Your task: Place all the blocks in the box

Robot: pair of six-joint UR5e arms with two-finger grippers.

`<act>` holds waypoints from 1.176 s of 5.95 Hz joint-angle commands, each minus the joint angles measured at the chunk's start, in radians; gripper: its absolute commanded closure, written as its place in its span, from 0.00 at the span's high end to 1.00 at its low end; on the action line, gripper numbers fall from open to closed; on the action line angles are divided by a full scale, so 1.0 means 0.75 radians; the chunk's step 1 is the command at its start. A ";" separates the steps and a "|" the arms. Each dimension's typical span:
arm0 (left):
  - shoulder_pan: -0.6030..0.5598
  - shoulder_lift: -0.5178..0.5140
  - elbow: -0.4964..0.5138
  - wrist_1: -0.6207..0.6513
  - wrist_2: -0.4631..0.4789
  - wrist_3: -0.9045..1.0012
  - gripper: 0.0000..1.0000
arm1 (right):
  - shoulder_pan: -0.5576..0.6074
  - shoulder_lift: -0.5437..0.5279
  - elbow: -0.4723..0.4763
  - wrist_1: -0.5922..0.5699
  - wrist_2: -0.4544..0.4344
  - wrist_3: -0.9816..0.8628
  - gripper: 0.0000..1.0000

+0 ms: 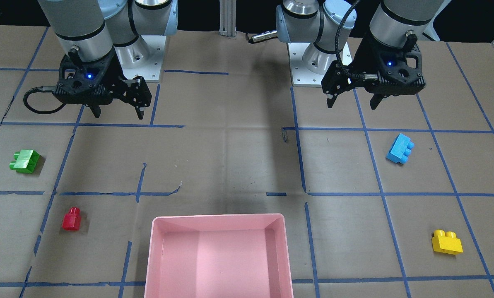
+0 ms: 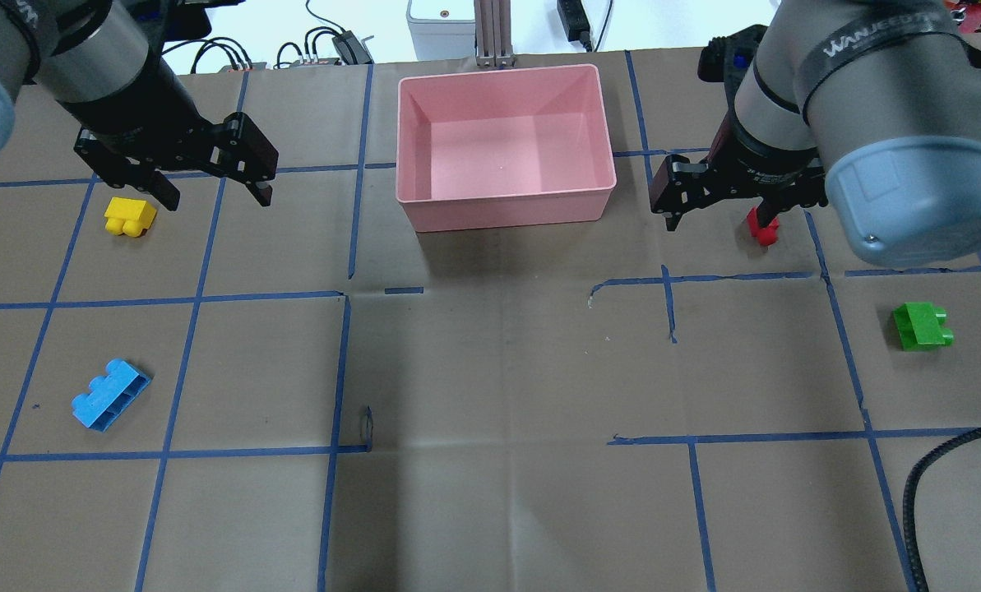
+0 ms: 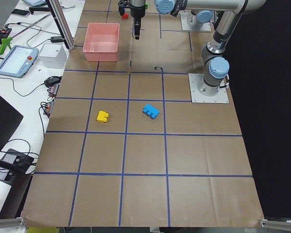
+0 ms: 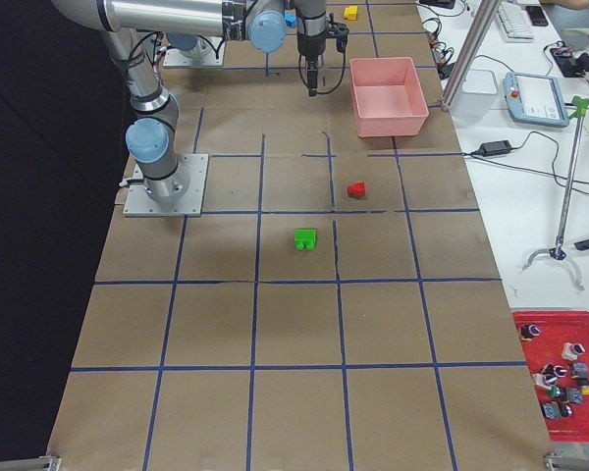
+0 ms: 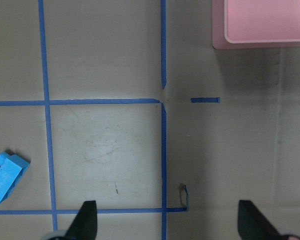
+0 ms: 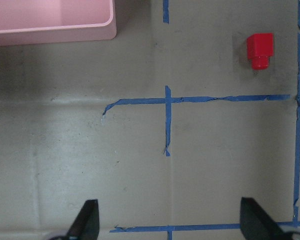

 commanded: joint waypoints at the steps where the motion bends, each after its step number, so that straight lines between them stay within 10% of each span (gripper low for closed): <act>1: 0.000 -0.001 0.000 0.000 -0.005 0.000 0.99 | 0.000 0.000 -0.002 -0.006 0.001 0.000 1.00; 7: 0.006 0.007 -0.008 -0.002 0.006 0.008 0.99 | -0.002 0.000 0.014 -0.004 0.002 -0.002 1.00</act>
